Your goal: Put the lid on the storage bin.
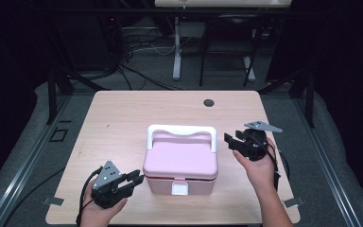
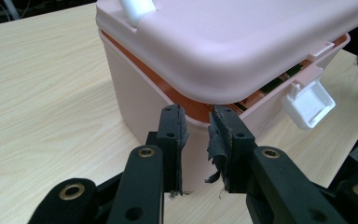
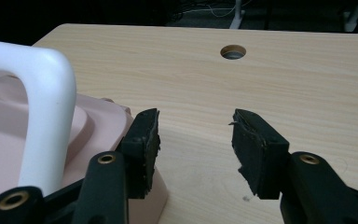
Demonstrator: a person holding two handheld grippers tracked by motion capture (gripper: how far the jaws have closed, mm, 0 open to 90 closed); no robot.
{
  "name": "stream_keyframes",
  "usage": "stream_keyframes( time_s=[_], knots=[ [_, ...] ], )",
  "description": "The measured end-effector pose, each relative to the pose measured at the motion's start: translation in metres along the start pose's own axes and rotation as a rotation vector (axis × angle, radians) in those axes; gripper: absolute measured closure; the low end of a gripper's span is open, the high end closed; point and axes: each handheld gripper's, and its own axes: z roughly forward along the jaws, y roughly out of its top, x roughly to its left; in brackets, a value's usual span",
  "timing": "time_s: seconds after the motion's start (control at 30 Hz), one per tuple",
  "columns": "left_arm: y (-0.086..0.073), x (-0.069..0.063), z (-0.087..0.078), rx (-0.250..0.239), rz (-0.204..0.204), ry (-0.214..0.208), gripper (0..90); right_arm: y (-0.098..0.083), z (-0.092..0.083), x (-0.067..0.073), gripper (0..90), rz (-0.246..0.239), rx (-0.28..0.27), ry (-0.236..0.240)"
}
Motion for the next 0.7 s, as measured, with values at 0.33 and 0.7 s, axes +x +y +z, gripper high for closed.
stream_keyframes(
  time_s=[0.33,0.7],
  knots=[
    [-0.002,0.002,-0.001,-0.010,-0.010,-0.003,73.6,0.000,0.000,0.000,50.7,0.001,-0.002,0.002],
    [-0.006,0.013,0.001,-0.020,-0.051,0.023,67.2,-0.001,0.001,0.000,50.0,0.002,-0.002,0.006]
  ],
)
